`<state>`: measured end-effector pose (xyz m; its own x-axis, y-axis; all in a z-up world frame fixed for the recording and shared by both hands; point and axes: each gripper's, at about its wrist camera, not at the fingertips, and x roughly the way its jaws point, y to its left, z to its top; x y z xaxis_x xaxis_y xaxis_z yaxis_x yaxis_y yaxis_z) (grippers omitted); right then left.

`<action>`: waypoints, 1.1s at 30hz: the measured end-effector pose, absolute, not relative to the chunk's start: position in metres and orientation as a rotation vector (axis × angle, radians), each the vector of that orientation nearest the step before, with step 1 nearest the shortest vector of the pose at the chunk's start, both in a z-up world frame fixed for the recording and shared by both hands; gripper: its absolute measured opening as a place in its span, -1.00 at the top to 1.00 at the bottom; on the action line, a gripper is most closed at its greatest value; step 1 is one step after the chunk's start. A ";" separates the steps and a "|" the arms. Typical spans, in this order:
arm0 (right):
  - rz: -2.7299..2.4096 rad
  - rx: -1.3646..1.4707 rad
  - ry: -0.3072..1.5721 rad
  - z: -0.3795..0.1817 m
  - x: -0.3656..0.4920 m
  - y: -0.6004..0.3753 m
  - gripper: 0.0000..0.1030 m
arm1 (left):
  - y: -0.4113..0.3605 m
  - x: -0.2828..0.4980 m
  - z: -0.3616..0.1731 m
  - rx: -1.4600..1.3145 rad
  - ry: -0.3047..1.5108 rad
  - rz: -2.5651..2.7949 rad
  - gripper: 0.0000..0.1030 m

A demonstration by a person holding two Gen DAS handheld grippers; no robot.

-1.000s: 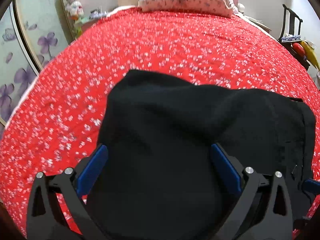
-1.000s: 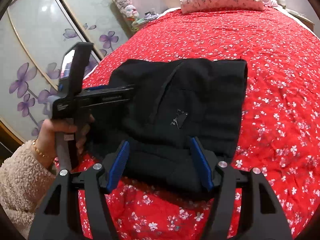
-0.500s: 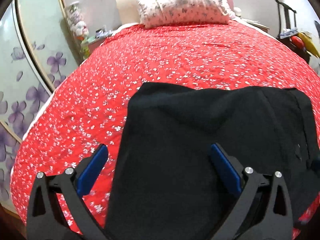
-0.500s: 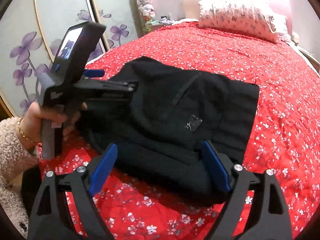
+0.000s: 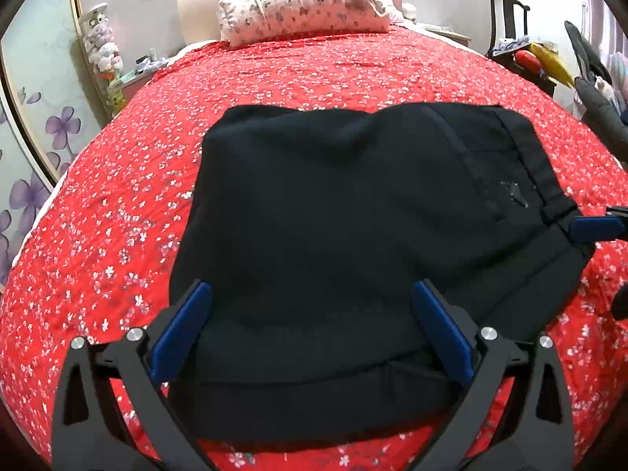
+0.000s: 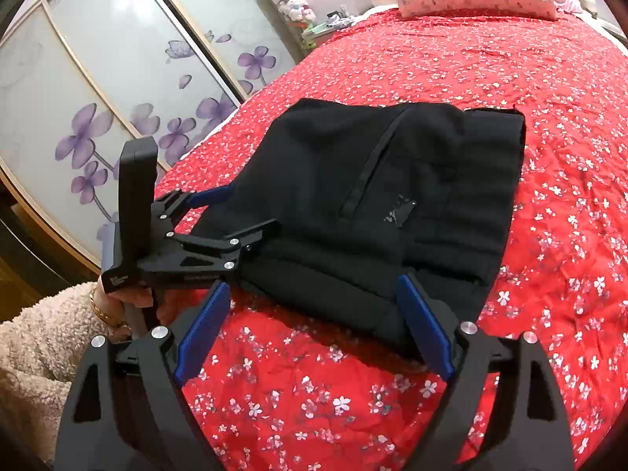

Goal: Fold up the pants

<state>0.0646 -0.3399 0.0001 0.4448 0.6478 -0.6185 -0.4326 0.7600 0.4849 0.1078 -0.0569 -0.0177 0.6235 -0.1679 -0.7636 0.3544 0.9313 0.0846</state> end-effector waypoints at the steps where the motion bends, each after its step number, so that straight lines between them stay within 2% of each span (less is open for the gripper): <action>1: 0.692 0.328 0.858 0.005 0.067 -0.348 -0.71 | -0.052 0.107 -0.011 0.205 0.844 -0.322 -0.95; 6: 0.630 0.674 0.656 0.022 0.089 -0.410 -0.71 | -0.023 0.144 0.032 0.018 0.802 -0.391 -0.96; 9: 0.653 0.802 0.604 0.018 0.109 -0.425 -0.71 | -0.028 0.181 0.044 -0.014 0.832 -0.441 -0.96; 17: 0.652 0.864 0.718 -0.009 0.141 -0.417 -0.71 | -0.060 0.244 0.041 -0.109 0.895 -0.551 -0.96; 22: 0.603 0.881 0.814 -0.025 0.143 -0.415 -0.74 | -0.059 0.278 0.005 -0.264 1.048 -0.574 -0.95; 24: 0.583 0.887 0.846 -0.034 0.142 -0.412 -0.74 | -0.049 0.285 -0.003 -0.291 1.024 -0.498 -0.83; 29: 0.583 0.907 0.851 -0.047 0.142 -0.410 -0.74 | -0.045 0.294 -0.016 -0.258 1.003 -0.407 -0.83; 33: 0.575 0.869 0.840 -0.033 0.137 -0.409 -0.75 | -0.050 0.278 0.003 -0.200 0.959 -0.407 -0.83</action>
